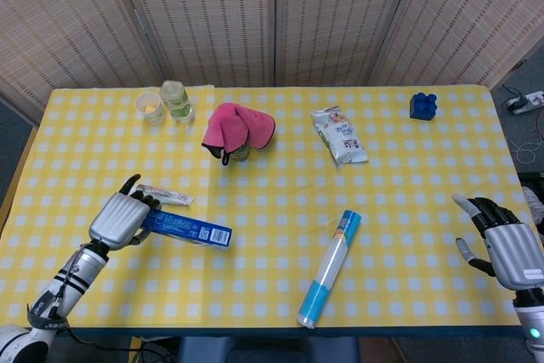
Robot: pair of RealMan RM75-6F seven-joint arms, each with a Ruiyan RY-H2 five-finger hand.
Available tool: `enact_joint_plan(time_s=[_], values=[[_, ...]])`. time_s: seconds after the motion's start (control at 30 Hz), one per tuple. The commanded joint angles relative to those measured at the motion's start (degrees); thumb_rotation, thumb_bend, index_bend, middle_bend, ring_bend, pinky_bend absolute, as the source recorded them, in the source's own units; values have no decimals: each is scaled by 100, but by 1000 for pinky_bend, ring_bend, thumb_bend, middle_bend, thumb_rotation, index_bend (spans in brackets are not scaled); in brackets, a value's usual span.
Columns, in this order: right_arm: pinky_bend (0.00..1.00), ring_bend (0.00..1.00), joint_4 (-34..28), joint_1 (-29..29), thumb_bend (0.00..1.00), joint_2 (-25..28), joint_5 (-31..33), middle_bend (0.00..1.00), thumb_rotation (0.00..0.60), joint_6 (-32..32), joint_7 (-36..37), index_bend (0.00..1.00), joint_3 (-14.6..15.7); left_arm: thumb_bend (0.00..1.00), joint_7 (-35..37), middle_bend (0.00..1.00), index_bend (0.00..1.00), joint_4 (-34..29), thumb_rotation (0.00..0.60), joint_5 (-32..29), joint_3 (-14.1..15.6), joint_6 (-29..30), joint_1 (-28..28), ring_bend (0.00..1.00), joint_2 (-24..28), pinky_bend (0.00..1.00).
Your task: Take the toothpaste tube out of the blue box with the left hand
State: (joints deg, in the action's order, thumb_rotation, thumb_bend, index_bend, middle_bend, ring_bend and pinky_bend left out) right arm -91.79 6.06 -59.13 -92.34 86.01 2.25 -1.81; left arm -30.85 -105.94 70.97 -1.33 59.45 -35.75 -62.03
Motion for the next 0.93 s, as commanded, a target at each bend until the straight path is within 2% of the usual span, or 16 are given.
enact_joint_plan(time_s=[0.03, 0.1, 0.27, 0.6, 0.77, 0.93], values=[[289, 171, 0, 0, 339, 1, 14, 241, 600, -6, -3, 154, -4, 354, -52, 231, 150, -28, 600, -118, -16, 48, 30, 245, -135, 41], [289, 171, 6, -3, 339, 0, 33, 241, 600, -16, -1, 154, -4, 351, -18, 168, 74, -18, 600, -137, -24, 134, 85, 195, -167, 41], [289, 171, 50, -6, 339, 3, 71, 241, 600, -37, 47, 154, -8, 349, 206, 131, 10, 29, 600, -233, -3, 443, 354, 155, -150, 41], [289, 171, 190, 174, 340, 68, 53, 241, 600, -333, 353, 154, -3, 349, 755, 129, 28, 299, 600, -222, 174, 1844, 1472, 155, -130, 39], [289, 171, 221, 260, 339, 56, -57, 241, 600, -428, 453, 154, 39, 349, 1088, 129, 43, 592, 600, -30, 351, 2469, 2077, 155, -237, 39], [289, 171, 136, 276, 339, 37, -163, 241, 600, -326, 358, 154, 30, 349, 1465, 129, 43, 832, 600, 366, 401, 3153, 2577, 155, -461, 39]])
